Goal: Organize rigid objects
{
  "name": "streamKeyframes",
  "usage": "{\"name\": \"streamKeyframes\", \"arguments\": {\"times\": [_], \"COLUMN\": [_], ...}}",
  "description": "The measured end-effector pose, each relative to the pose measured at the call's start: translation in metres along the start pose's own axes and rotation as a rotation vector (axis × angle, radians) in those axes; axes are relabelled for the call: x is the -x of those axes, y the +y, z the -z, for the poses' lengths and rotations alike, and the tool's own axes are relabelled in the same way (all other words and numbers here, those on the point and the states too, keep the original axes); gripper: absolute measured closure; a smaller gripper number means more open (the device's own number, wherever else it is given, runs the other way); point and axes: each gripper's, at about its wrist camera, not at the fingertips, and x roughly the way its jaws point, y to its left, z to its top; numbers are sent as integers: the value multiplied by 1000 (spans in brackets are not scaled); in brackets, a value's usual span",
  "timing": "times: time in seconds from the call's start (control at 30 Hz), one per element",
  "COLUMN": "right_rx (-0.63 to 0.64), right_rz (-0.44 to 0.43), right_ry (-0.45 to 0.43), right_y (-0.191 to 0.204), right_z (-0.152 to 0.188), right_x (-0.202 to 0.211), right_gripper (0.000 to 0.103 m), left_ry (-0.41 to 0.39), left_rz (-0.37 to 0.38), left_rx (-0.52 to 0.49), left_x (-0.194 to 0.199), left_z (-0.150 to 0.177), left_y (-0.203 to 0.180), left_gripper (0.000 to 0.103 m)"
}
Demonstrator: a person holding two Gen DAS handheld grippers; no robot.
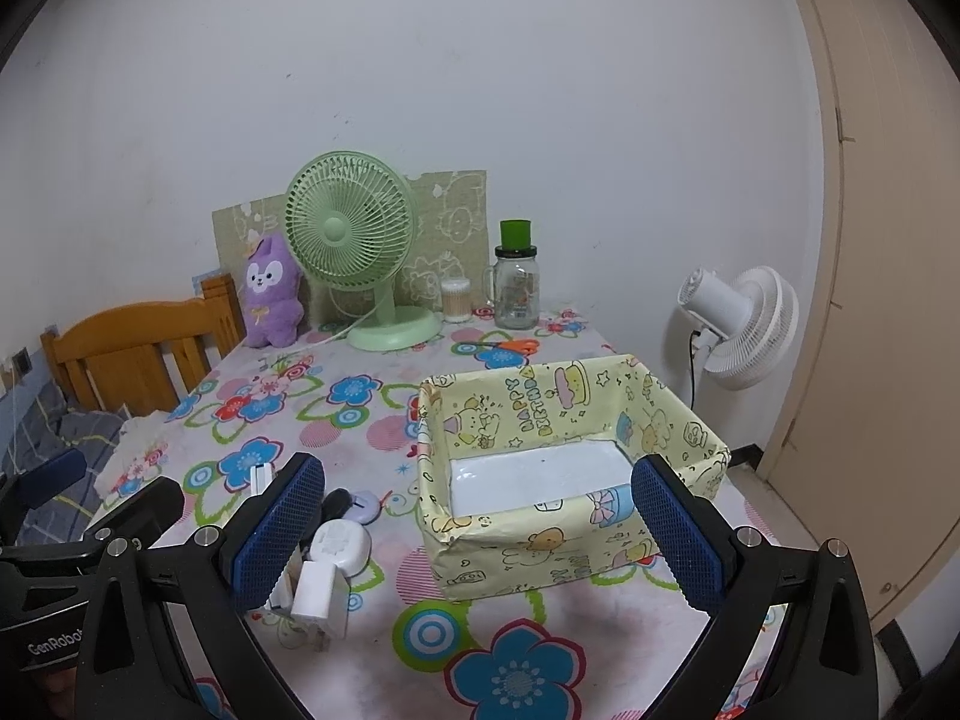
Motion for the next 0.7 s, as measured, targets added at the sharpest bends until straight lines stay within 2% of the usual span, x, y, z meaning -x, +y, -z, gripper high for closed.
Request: {"name": "streamKeyframes", "arguments": {"times": [0.7], "right_rx": [7], "right_rz": [14], "right_ry": [-22], "right_y": [0], "right_z": [-1], "right_x": [5], "right_gripper": [0], "left_ry": [-13], "left_rz": [-13], "left_rx": [-13], "left_x": [3], "left_z": [1], "left_y": [4], "left_gripper": [0]}}
